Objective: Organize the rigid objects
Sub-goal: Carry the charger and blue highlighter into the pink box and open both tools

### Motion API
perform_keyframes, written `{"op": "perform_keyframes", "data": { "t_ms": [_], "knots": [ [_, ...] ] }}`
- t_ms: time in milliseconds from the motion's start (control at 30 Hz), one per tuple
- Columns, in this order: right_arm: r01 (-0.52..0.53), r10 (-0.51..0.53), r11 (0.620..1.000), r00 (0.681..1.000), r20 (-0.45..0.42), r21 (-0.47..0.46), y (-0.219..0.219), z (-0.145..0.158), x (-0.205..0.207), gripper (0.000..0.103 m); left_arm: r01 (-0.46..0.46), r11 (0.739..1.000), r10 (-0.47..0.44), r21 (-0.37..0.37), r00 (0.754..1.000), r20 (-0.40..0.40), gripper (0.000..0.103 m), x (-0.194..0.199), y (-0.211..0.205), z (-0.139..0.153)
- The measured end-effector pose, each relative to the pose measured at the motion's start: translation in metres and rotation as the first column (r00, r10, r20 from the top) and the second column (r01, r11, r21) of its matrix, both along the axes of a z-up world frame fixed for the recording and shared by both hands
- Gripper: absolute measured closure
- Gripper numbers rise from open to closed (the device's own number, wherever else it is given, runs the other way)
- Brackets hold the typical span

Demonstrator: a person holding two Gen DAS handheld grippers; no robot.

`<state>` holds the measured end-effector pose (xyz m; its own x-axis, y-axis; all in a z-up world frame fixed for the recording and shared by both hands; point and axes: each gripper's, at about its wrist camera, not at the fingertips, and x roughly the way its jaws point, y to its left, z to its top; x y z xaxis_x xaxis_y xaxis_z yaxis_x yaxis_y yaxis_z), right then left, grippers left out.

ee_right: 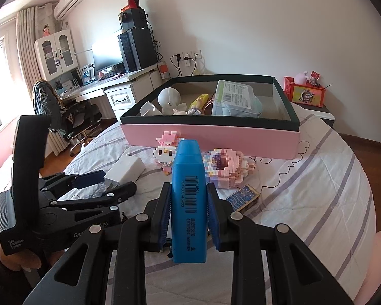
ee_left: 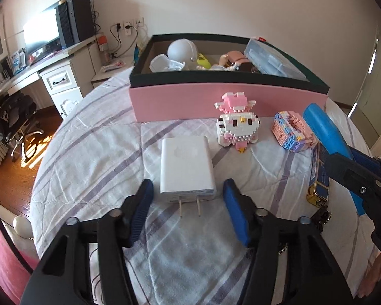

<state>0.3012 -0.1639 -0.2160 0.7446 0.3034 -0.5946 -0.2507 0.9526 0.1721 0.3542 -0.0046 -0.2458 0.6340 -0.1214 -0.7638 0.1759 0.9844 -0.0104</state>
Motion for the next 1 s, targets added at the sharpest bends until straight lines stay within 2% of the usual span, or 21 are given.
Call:
{"op": "perform_keyframes", "data": {
  "t_ms": [167,333,567,833,1000],
  "knots": [
    [-0.005,0.005,1.0,1.0,0.003,-0.001,0.002,0.001,0.004,0.076,0.002,1.0,-0.001,-0.005,0.998,0.071,0.063,-0.007,-0.001,0.017],
    [-0.006,0.007,1.0,0.999,0.038,-0.014,0.002,0.015,0.009,0.076,0.046,0.998,-0.039,-0.046,0.987,0.157,0.063,-0.016,-0.007,0.051],
    [0.038,-0.033,0.998,0.994,0.102,-0.05,-0.008,0.042,0.036,0.076,0.102,0.995,-0.093,-0.025,0.968,0.234,0.063,0.014,-0.029,0.089],
    [0.174,-0.169,0.981,0.983,0.067,-0.085,-0.048,0.04,0.098,0.076,0.11,0.994,-0.109,0.0,0.985,0.136,0.063,0.091,-0.053,0.077],
    [0.178,-0.175,0.978,0.984,0.035,-0.105,-0.057,0.033,0.134,0.076,0.077,0.997,-0.079,0.024,0.992,0.101,0.062,0.118,-0.055,0.062]
  ]
}}
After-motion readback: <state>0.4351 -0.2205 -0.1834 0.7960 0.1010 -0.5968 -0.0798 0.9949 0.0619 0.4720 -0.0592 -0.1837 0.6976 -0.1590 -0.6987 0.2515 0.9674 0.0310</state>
